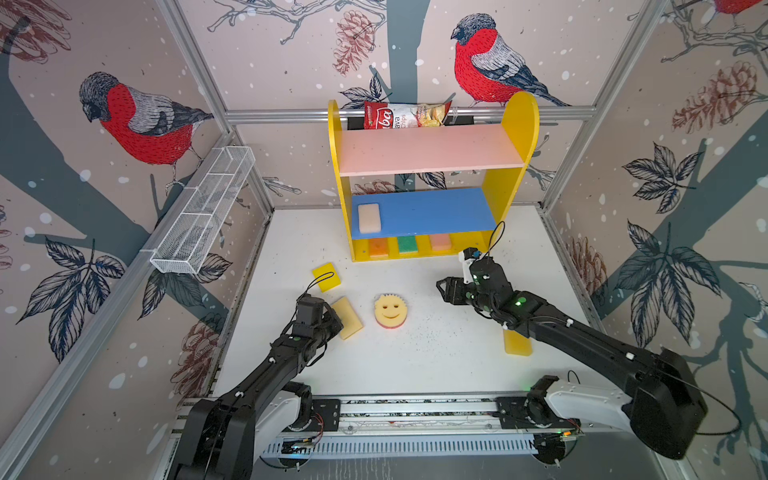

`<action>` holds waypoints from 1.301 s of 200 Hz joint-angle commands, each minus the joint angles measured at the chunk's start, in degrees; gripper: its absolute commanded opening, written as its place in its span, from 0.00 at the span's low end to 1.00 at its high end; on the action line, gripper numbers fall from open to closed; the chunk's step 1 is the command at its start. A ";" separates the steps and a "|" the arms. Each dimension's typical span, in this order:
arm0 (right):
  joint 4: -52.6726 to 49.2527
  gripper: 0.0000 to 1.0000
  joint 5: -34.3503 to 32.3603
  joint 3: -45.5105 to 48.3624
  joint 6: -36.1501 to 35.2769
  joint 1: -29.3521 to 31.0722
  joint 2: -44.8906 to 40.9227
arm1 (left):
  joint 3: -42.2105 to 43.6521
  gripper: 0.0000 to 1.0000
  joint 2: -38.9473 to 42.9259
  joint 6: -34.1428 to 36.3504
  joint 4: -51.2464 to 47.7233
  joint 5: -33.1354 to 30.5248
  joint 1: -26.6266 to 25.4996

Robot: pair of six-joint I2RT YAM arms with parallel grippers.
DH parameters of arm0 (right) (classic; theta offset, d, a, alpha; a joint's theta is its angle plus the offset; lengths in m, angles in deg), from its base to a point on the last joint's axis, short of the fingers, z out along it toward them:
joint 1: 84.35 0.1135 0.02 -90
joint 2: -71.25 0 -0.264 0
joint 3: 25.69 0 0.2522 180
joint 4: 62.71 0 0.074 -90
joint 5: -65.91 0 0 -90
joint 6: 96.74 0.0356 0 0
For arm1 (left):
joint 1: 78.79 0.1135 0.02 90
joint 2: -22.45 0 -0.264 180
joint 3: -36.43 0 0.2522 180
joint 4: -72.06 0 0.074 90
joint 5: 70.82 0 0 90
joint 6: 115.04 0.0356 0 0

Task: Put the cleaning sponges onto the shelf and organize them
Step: 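Lower left gripper onto the orange-edged cream sponge and grasp it while right gripper moves centrally, then lift the cream sponge upright with left gripper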

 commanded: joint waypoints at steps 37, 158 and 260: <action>-2.95 0.65 -1.04 -1.50 3.56 0.50 -0.94 | -8.81 0.00 0.13 0.79 0.16 0.66 -5.49; -2.46 0.70 2.38 -5.53 7.42 1.04 -4.20 | -23.89 0.00 -6.18 1.59 7.35 -6.66 -25.91; -0.30 0.76 4.74 -9.41 8.48 -0.71 -9.53 | -53.54 0.00 -34.35 8.63 12.48 -10.57 -32.88</action>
